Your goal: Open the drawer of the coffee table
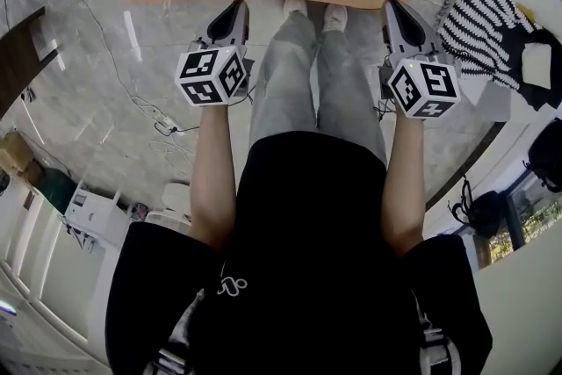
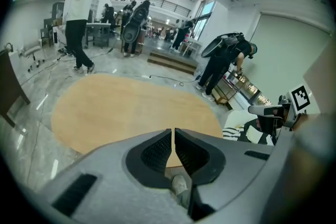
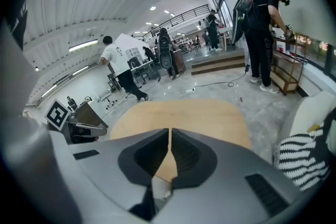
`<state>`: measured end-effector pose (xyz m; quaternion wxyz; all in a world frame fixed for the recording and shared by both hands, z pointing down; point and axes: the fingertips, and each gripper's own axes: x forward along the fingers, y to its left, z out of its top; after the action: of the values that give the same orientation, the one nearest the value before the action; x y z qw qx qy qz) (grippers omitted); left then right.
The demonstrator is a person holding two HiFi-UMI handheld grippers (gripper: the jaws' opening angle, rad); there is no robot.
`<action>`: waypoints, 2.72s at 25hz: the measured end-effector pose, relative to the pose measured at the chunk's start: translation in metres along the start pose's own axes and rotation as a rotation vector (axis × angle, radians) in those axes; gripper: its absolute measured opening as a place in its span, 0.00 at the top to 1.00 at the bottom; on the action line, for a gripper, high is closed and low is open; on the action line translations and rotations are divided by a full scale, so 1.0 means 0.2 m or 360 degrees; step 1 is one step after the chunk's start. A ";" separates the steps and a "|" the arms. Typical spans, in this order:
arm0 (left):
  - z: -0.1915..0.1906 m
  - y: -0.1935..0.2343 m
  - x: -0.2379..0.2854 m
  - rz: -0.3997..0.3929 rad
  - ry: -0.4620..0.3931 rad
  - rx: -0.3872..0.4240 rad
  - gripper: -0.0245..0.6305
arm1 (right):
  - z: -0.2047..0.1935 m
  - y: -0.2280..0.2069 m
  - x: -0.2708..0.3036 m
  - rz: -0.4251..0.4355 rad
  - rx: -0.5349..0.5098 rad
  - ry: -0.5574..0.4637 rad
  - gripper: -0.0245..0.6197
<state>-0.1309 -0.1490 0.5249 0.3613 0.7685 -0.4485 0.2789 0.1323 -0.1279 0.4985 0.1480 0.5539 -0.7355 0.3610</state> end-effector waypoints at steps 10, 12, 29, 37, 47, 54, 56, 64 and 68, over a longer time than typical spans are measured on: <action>-0.44 0.10 0.20 -0.0054 0.0236 0.0012 0.86 | -0.49 -0.02 0.09 -0.0006 0.0065 0.0204 0.94; -0.51 0.11 0.23 -0.0077 0.0266 -0.0004 0.84 | -0.56 -0.03 0.10 0.0007 0.0060 0.0235 0.94; -0.88 0.34 0.57 0.0011 0.0414 0.0057 0.71 | -1.15 -0.39 0.27 -0.0074 -0.0197 0.0624 0.78; -0.99 0.44 0.71 0.0057 0.0485 0.0148 0.69 | -1.28 -0.57 0.35 -0.0129 -0.0464 0.0779 0.75; -1.03 0.54 0.82 0.0120 0.0510 0.0239 0.69 | -1.40 -0.69 0.46 -0.0135 -0.0548 0.0868 0.75; -1.04 0.53 0.86 0.0028 0.0539 0.0299 0.69 | -1.38 -0.68 0.52 -0.0068 -0.0579 0.0865 0.74; -1.04 0.52 0.87 0.0016 0.0542 0.0317 0.69 | -1.38 -0.68 0.52 -0.0053 -0.0587 0.0864 0.74; -1.04 0.52 0.90 0.0033 0.0529 0.0251 0.69 | -1.39 -0.69 0.52 -0.0041 -0.0637 0.0886 0.73; -1.05 0.52 0.90 0.0036 0.0536 0.0243 0.69 | -1.42 -0.71 0.54 -0.0063 -0.0717 0.0942 0.72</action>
<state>-0.1661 -0.1039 0.8150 0.3688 0.7309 -0.3678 0.4409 0.1744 -0.0241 0.8142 0.4794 0.3933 -0.7111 0.3316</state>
